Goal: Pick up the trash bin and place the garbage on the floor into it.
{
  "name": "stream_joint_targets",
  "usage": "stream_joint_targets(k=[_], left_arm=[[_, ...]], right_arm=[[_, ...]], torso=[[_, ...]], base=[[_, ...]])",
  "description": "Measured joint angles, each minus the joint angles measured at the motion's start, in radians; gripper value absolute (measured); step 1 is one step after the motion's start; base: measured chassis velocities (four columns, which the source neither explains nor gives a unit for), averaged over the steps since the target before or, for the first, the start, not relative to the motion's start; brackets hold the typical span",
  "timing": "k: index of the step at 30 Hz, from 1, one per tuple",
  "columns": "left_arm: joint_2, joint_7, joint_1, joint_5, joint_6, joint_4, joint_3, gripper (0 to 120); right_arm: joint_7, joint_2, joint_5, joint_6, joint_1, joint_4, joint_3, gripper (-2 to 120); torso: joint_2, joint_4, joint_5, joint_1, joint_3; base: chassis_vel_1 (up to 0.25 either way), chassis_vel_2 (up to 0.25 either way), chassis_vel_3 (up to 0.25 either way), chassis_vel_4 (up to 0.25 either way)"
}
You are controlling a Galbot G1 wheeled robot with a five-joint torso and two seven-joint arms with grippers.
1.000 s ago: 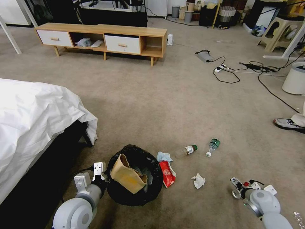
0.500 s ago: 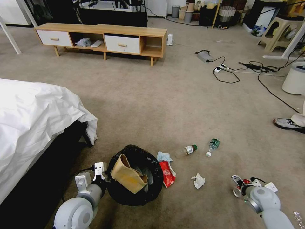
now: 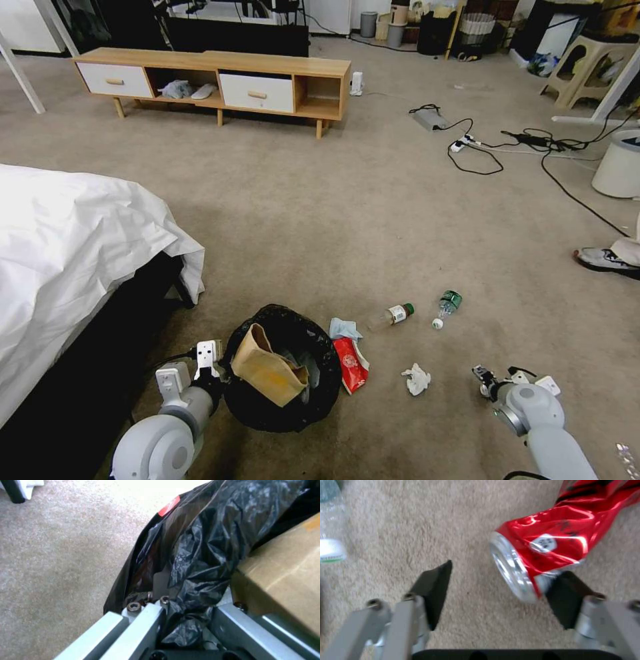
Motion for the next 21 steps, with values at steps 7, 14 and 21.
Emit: stream_joint_targets(k=[7, 14, 21], left_arm=[[-0.006, 0.003, 0.002, 0.009, -0.001, 0.004, 0.004, 0], [-0.008, 0.003, 0.002, 0.014, -0.001, 0.006, 0.007, 0], [-0.007, 0.004, 0.008, 0.018, -0.002, 0.006, 0.006, 0]], right_arm=[[0.006, -0.019, 0.019, 0.001, -0.002, 0.013, 0.016, 36], [0.005, -0.005, 0.023, 0.003, 0.022, -0.015, 0.032, 23], [-0.005, 0.012, 0.005, 0.006, 0.057, -0.077, 0.035, 13]], torso=[[0.0, 0.0, -0.0003, 0.0, 0.0], [0.0, -0.0001, 0.0, 0.0, 0.0], [0.0, 0.0, -0.0002, 0.0, 0.0]], base=[[0.0, 0.0, 0.0, 0.0], [0.0, 0.0, 0.0, 0.0], [0.0, 0.0, 0.0, 0.0]])
